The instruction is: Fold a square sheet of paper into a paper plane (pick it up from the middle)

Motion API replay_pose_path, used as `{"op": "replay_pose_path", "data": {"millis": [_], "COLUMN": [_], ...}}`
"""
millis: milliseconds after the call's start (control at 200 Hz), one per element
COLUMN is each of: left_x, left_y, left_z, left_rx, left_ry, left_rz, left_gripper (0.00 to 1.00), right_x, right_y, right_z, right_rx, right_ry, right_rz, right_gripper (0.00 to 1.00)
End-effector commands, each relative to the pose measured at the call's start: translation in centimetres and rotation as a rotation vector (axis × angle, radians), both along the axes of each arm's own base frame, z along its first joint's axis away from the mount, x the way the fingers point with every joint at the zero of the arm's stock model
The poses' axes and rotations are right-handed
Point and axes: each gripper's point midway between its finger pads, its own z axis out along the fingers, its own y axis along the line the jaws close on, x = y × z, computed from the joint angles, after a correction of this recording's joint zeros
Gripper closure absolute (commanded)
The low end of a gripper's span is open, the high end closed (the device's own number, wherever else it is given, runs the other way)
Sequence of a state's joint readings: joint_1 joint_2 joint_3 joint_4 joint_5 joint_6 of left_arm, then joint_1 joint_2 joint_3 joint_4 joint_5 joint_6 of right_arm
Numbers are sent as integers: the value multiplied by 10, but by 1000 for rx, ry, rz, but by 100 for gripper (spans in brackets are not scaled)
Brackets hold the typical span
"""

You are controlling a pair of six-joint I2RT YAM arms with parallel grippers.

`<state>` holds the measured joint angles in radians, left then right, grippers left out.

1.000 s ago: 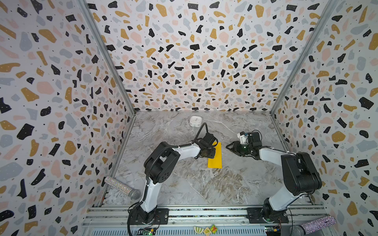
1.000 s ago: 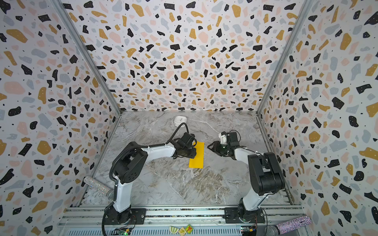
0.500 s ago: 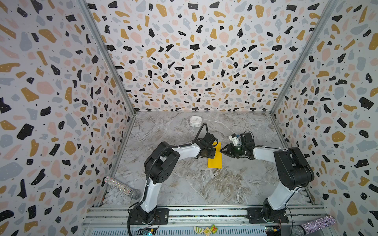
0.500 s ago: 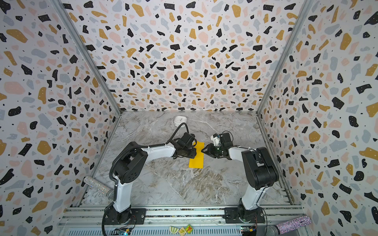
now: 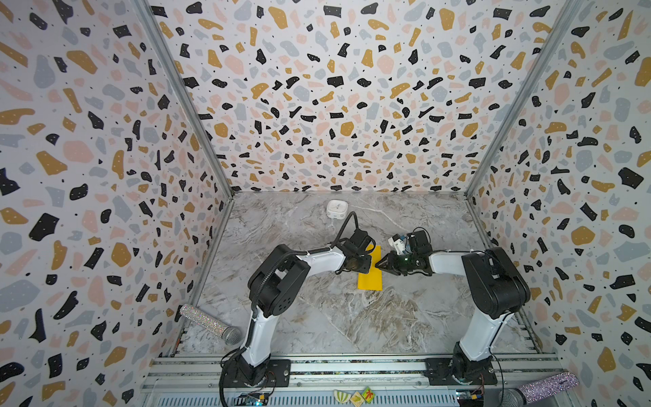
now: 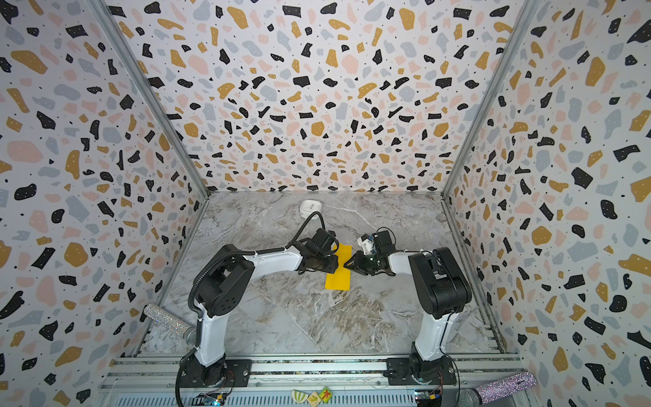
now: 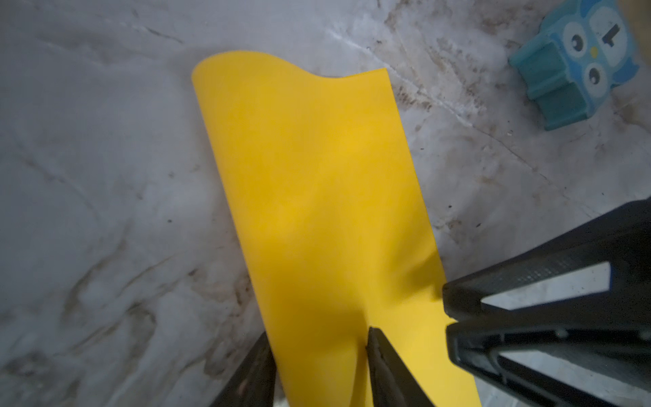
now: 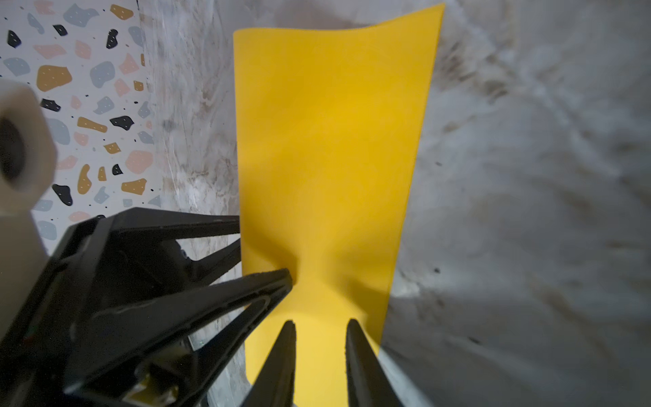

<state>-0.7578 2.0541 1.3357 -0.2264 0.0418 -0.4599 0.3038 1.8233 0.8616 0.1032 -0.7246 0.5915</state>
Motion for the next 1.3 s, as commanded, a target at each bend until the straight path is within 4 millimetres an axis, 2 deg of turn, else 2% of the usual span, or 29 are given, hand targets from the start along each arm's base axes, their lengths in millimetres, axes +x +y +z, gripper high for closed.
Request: {"op": "replay_pose_path", "data": {"millis": [0,115,235,330,431,546,626,706,856,926,1156,1297], "left_x": [-55,-52,-43,-28,-6,14,21,18,-1,-5,-8,-9], "left_y": [57,54,43,29,16,14,14,3,-28,-35,-27,-22], "left_z": [-78,-73,-56,-30,8,49,67,78,77,71,35,16], "left_rx": [250,232,192,154,98,44,1,-83,-275,-316,-188,-119], "left_ry": [242,233,204,155,79,-1,-31,-36,42,72,109,126], "left_rz": [18,16,9,4,14,51,65,35,-56,-70,-54,-47], "left_gripper": [55,54,55,54,51,49,49,52,63,70,83,85], "right_x": [-2,-11,-20,-27,-32,-34,-34,-34,-36,-36,-38,-39], "right_y": [-3,-12,-24,-33,-40,-43,-44,-44,-45,-46,-45,-45], "right_z": [-10,-31,-50,-62,-70,-75,-78,-80,-83,-84,-86,-87], "right_rx": [-52,-120,-196,-253,-301,-332,-347,-356,-365,-367,-366,-361], "right_ry": [28,74,112,136,150,156,160,161,165,168,172,176], "right_rz": [16,10,9,5,0,4,8,9,10,11,11,11], "right_gripper": [75,77,78,79,80,81,82,83,83,83,84,84]}}
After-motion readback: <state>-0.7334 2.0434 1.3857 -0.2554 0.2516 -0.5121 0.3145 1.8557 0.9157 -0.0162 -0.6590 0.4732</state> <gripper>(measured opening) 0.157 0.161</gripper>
